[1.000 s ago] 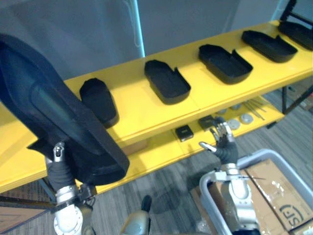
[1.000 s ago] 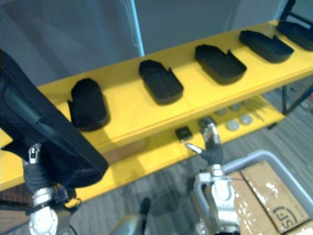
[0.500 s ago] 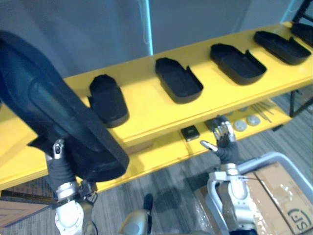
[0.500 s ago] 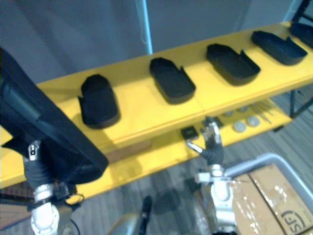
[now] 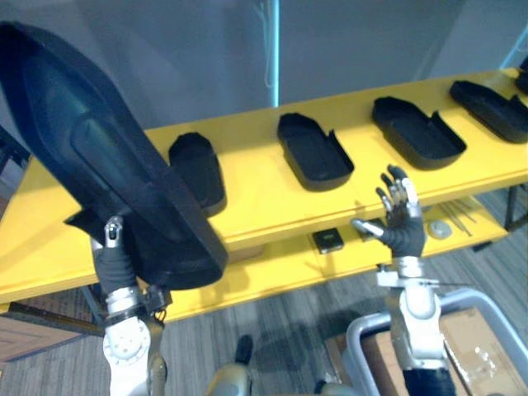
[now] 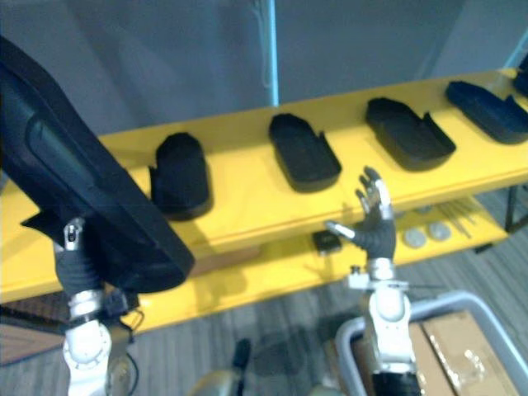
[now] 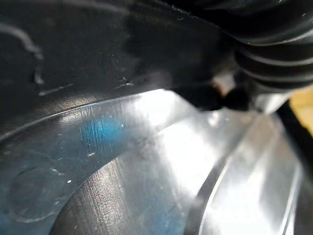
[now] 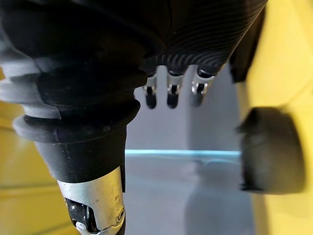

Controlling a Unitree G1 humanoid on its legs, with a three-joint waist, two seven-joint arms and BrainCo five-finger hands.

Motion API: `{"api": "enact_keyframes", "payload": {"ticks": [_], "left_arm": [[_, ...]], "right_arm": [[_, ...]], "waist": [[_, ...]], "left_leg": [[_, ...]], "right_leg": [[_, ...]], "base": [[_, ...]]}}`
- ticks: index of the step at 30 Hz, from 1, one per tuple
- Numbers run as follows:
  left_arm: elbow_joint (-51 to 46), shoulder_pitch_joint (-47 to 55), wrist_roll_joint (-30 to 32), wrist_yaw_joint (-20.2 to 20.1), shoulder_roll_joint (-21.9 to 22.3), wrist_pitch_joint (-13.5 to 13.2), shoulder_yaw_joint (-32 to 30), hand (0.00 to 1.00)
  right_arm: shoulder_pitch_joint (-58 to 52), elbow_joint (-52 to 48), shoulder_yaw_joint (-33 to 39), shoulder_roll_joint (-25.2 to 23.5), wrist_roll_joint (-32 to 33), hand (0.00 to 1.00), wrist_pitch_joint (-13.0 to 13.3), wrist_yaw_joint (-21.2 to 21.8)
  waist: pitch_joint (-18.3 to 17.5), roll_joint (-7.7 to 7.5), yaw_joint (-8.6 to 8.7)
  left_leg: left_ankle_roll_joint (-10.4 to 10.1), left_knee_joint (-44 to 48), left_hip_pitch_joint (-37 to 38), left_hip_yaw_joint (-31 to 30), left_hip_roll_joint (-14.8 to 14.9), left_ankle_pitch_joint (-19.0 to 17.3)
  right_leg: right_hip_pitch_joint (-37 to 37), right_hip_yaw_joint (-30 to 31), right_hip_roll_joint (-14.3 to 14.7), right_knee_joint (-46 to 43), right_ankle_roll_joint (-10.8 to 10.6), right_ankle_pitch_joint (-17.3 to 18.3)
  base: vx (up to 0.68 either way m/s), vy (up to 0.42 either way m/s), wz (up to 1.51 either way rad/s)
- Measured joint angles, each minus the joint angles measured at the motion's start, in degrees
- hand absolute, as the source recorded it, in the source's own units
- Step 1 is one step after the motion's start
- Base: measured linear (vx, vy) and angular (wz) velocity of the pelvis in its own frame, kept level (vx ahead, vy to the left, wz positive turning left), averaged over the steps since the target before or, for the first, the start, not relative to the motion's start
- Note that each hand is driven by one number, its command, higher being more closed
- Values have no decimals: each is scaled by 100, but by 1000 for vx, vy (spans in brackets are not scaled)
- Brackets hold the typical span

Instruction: Walk over and take plastic housings, then place them on the shelf

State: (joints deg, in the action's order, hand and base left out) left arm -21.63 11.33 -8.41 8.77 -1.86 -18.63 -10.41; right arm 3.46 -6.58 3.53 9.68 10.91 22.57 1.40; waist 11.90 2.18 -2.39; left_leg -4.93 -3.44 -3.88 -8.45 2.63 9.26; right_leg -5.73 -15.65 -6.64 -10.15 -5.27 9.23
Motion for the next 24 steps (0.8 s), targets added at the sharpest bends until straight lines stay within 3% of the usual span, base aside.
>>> {"api": "enact_keyframes", "payload": {"ticks": [5, 10, 14, 16, 17, 19, 20, 21, 24], "left_arm": [[2, -213, 63, 246, -13, 68, -8, 100], [40, 121, 224, 401, -2, 463, -96, 100], [43, 1036, 197, 391, 78, 618, -426, 100], [43, 1472, -5, 334, 322, 623, -625, 100], [43, 1576, -86, 315, 385, 623, -671, 100], [45, 1785, -401, 129, 526, 591, -717, 100], [50, 1807, -439, 93, 523, 569, -699, 100], [107, 1771, -469, -24, 518, 464, -666, 100], [154, 1692, -468, -316, 508, 401, -621, 100]], "right_arm": [[31, -188, -26, -75, 424, 0, 3, 392], [54, -277, -282, -114, 563, 0, -2, 516], [120, -209, -667, -223, 631, 0, -210, 505], [140, 90, -861, -287, 613, 0, -323, 476], [143, 175, -918, -290, 565, 0, -347, 451], [133, 304, -894, -257, 408, 0, -415, 338], [131, 305, -864, -245, 406, 0, -415, 335], [117, 306, -736, -219, 406, 0, -409, 334], [-94, 274, -212, -207, 426, 0, -411, 332]], "waist": [[-98, -169, -4], [-151, -138, -36], [-226, -15, -242], [-245, 11, -394], [-257, 29, -427], [-313, 99, -448], [-315, 75, -445], [-308, -10, -440], [-363, 38, -279]], "left_leg": [[7, -102, 77, 95, -71, 7], [29, -104, 178, -112, -184, -11], [27, -57, 163, -334, -195, -9], [57, 21, 149, -453, -213, -41], [111, 70, 115, -386, -198, -79], [493, 543, -272, 413, 5, -485], [561, 651, -349, 646, 71, -640], [767, 1115, -614, 1093, 218, -777], [894, 2520, -799, 1480, 455, -970]], "right_leg": [[-65, 23, -71, 99, -46, -24], [-322, -172, -110, 161, -70, 18], [-409, -370, -82, 74, -44, 120], [-439, -513, -93, -85, -23, 264], [-438, -565, -96, -123, -10, 287], [-460, -898, -72, -112, 31, 238], [-476, -970, -114, -52, 49, 206], [-427, -1121, -243, -17, 63, 193], [-441, -1240, -463, -89, 23, 172]], "base": [[31, 14, -3], [-5, 5, 20], [-13, -43, 30], [-27, -63, 35], [-62, -68, 41], [-56, -65, 64], [-50, 39, 63], [-27, 91, 45], [14, 123, 27]]}}
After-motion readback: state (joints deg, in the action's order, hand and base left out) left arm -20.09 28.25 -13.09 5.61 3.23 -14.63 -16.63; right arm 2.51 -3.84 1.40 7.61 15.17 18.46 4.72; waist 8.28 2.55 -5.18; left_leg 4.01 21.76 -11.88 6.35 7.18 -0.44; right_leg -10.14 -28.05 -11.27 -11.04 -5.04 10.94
